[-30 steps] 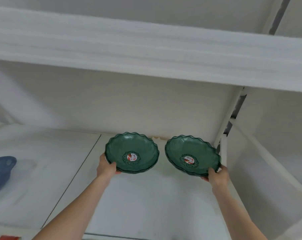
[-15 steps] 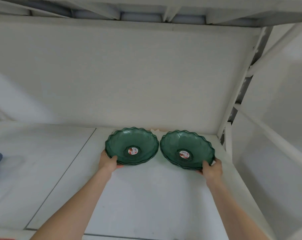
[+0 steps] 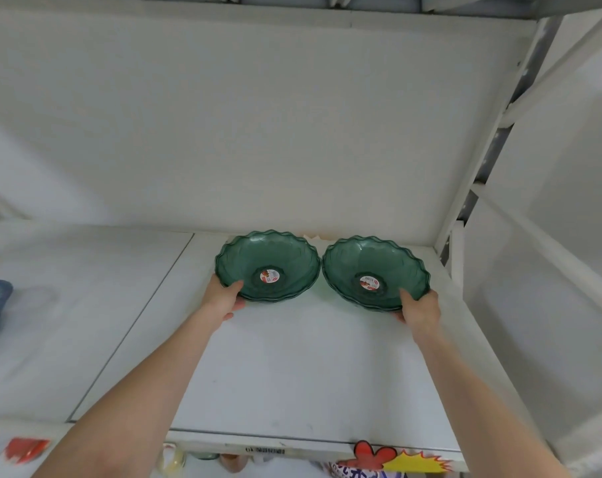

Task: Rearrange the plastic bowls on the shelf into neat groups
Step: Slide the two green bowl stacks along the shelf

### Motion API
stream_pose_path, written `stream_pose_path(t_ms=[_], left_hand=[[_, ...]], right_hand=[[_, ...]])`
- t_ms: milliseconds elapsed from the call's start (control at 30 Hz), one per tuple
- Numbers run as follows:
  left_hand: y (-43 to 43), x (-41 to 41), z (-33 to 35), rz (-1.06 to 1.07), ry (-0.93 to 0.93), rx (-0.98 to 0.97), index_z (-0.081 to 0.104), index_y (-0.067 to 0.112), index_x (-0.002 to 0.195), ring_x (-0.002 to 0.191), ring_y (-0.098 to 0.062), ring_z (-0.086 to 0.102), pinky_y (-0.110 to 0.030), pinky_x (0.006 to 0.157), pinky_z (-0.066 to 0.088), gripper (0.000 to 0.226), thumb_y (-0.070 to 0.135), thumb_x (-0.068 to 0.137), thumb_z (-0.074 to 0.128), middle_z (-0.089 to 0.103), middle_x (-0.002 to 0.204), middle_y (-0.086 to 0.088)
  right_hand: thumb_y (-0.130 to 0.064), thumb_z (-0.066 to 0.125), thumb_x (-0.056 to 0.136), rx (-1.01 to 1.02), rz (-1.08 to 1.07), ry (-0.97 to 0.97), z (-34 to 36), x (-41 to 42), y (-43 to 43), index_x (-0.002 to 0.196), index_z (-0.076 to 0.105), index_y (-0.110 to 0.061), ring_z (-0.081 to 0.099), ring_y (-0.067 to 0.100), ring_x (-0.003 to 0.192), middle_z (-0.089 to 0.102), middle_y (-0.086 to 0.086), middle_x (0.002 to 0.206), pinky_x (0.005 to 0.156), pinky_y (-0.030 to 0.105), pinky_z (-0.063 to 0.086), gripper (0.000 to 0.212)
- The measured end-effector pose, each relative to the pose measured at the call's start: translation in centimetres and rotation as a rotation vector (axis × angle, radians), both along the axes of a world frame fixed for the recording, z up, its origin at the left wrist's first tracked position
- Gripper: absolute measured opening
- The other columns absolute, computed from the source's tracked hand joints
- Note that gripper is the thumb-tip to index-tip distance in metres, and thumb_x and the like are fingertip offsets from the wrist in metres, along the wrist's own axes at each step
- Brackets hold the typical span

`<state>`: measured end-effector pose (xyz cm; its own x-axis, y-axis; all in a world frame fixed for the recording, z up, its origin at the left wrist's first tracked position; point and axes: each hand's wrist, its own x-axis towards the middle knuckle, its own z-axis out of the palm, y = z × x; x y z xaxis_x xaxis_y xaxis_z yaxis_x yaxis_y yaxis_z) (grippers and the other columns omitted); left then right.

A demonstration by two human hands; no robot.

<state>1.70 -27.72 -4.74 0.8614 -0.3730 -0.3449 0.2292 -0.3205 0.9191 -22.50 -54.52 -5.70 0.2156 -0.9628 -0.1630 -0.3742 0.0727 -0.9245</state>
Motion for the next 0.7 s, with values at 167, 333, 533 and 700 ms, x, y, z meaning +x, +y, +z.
stream_pose_path(t_ms=[167, 333, 533, 700], left_hand=[[1.3, -0.2, 1.1, -0.124, -0.281, 0.34, 0.055, 0.009, 0.124, 0.106, -0.035, 0.061, -0.037, 0.088, 0.049, 0.046, 0.042, 0.093, 0.051, 0.065, 0.117, -0.017], [4.3, -1.3, 3.3, -0.23, -0.526, 0.691, 0.038, 0.007, 0.139, 0.123, -0.037, 0.049, -0.042, 0.092, 0.045, 0.068, 0.056, 0.092, 0.041, 0.052, 0.136, -0.017], [10.5, -3.4, 6.1, -0.186, -0.674, 0.875, 0.016, 0.009, 0.152, 0.146, -0.032, 0.019, -0.048, 0.115, 0.024, 0.081, 0.061, 0.092, 0.032, 0.024, 0.158, -0.015], [17.0, -4.2, 7.4, -0.128, -0.701, 0.929, 0.013, 0.016, 0.153, 0.149, -0.03, 0.009, -0.049, 0.118, 0.016, 0.081, 0.065, 0.091, 0.029, 0.016, 0.161, -0.013]], right_hand=[[-0.035, 0.059, 0.088, -0.074, 0.091, 0.243, 1.5, -0.9, 1.3, 0.134, 0.032, 0.003, 0.054, 0.042, 0.111, 0.054, 0.025, 0.127, 0.085, 0.039, 0.044, 0.066], [-0.047, 0.055, 0.087, -0.257, 0.223, 0.53, 3.7, -1.8, 3.7, 0.149, 0.013, -0.009, 0.037, 0.041, 0.131, 0.035, 0.018, 0.148, 0.105, 0.053, 0.033, 0.084], [-0.057, 0.05, 0.085, -0.502, 0.37, 0.723, 6.7, -2.8, 8.1, 0.15, 0.013, -0.013, 0.023, 0.034, 0.142, 0.024, 0.014, 0.156, 0.109, 0.052, 0.026, 0.087], [-0.065, 0.042, 0.085, -0.627, 0.476, 0.784, 8.7, -2.1, 13.0, 0.15, 0.013, -0.019, 0.017, 0.028, 0.146, 0.019, 0.009, 0.159, 0.112, 0.051, 0.021, 0.084]])
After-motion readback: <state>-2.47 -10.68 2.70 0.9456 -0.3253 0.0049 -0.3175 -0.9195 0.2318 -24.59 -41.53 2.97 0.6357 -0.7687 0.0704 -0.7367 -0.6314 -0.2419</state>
